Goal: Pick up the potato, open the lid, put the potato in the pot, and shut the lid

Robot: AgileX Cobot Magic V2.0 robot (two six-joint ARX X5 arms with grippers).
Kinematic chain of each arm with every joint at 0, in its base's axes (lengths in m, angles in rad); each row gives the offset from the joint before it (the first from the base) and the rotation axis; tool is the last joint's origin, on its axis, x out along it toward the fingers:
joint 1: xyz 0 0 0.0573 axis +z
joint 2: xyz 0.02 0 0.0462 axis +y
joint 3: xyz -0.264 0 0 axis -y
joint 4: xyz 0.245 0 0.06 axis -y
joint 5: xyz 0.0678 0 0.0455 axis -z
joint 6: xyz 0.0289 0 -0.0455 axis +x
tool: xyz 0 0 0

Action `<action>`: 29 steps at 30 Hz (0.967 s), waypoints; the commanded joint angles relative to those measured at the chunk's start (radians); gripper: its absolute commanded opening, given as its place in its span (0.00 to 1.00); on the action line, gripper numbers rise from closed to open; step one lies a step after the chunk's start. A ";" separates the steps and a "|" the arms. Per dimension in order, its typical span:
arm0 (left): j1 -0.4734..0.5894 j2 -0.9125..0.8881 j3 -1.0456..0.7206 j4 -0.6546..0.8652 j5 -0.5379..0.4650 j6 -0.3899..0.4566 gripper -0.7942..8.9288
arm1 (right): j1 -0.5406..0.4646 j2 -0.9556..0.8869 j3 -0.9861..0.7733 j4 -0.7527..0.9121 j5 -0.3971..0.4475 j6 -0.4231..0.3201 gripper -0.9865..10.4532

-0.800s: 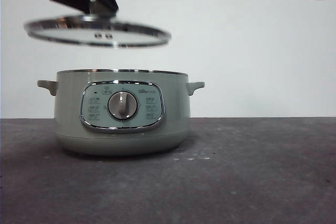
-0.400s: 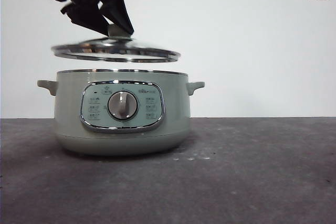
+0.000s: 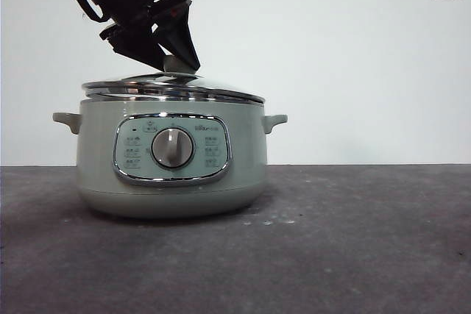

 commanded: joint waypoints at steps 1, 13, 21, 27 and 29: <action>-0.005 0.013 0.014 0.015 0.011 0.001 0.07 | 0.001 -0.002 -0.009 0.005 0.003 0.008 0.52; -0.004 0.027 0.014 -0.042 -0.010 0.001 0.07 | 0.001 -0.002 -0.009 0.028 0.004 0.007 0.52; -0.004 0.027 0.014 -0.043 -0.011 0.001 0.38 | 0.001 -0.002 -0.009 0.029 0.004 0.007 0.52; 0.000 0.021 0.021 -0.044 -0.010 0.001 0.44 | 0.001 -0.002 -0.009 0.029 0.004 0.007 0.52; 0.002 0.016 0.031 -0.048 -0.010 0.001 0.44 | 0.001 -0.002 -0.009 0.029 0.004 0.007 0.52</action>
